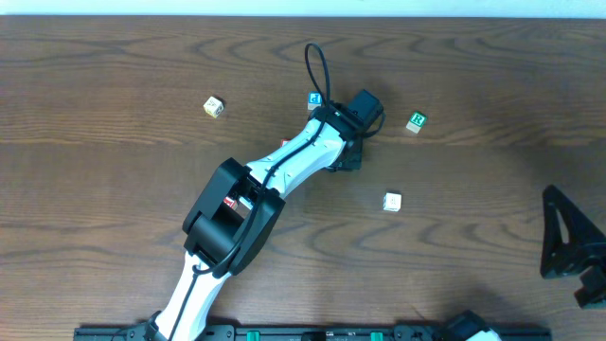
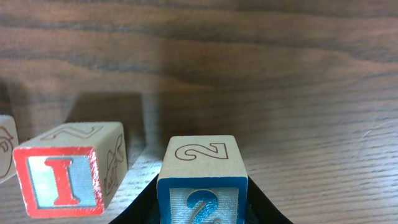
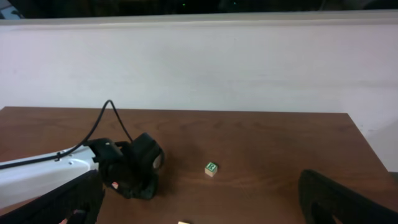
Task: Spell out Ai2
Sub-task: 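Lower the '2' block beside the 'I' block and open the left gripper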
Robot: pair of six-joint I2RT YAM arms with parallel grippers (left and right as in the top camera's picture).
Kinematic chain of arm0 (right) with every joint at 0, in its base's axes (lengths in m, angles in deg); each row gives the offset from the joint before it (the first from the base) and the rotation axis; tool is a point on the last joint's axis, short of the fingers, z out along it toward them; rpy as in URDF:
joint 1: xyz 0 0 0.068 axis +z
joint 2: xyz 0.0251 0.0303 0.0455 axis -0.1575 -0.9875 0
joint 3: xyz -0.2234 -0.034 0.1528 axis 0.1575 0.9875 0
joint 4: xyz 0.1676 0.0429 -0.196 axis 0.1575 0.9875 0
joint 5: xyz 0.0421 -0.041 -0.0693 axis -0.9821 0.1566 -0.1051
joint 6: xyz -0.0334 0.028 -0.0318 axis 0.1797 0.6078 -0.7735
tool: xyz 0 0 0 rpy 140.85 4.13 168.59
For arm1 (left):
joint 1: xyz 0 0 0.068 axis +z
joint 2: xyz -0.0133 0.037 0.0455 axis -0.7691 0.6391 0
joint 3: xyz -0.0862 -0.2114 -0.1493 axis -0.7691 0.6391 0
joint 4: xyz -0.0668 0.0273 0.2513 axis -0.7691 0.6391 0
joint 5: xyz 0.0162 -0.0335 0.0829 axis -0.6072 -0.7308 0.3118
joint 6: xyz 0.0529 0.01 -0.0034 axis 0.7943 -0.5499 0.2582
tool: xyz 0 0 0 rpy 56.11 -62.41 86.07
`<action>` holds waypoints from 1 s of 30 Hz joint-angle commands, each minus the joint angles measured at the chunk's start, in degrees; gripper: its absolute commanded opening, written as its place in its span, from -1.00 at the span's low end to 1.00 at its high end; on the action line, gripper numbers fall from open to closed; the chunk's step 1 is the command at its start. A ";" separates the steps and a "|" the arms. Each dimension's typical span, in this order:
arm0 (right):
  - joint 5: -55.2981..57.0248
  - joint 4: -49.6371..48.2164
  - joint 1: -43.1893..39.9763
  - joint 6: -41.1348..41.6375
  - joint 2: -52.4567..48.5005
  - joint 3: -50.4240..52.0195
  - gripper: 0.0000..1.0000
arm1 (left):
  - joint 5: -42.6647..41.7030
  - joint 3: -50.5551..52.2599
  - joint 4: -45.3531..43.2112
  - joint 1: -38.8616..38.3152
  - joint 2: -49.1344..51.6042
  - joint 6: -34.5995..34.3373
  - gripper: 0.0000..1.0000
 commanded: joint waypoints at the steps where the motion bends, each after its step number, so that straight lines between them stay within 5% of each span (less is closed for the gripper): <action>1: 1.40 0.26 -0.46 -0.85 -0.28 -0.26 0.98 | -0.02 -0.66 -0.48 -0.17 0.85 0.68 -0.89; 30: 1.40 0.70 -0.46 -0.85 -0.28 -0.26 0.98 | 1.73 -0.66 -1.75 -0.17 0.85 1.07 -0.14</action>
